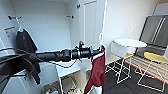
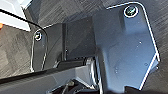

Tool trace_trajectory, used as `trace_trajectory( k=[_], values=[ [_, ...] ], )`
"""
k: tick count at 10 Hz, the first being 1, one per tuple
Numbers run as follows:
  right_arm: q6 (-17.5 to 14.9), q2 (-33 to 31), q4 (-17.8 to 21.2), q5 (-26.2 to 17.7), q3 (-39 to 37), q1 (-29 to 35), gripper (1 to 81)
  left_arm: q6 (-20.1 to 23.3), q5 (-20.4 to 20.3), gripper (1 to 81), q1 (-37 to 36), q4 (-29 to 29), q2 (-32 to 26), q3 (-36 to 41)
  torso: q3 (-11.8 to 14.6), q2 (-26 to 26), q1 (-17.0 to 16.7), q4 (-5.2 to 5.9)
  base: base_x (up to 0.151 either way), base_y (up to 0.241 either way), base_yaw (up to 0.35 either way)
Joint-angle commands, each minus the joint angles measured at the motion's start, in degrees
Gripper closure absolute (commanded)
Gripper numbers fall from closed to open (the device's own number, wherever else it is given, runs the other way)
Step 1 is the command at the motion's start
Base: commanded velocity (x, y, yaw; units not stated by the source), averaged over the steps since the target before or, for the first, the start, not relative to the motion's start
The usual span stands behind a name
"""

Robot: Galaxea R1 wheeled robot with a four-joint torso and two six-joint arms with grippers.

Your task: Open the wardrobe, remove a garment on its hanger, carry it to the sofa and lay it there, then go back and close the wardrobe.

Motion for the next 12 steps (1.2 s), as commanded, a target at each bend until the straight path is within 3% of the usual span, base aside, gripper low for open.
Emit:
trace_trajectory(
  k=[1,12],
  values=[
    [-0.1,0.2,-0.2,-2.8,0.4,2.3,1.0,0.7,-5.4,81.1,-11.3,0.6,0.2,0.7,0.0,0.0,0.0,0.0,0.0,0.0,-0.279],
    [-0.1,0.2,-0.3,-2.8,0.4,2.1,1.0,0.8,-6.6,81.1,-11.2,1.1,-2.3,3.0,0.0,0.0,0.0,0.0,0.0,0.0,-0.279]
  ],
)
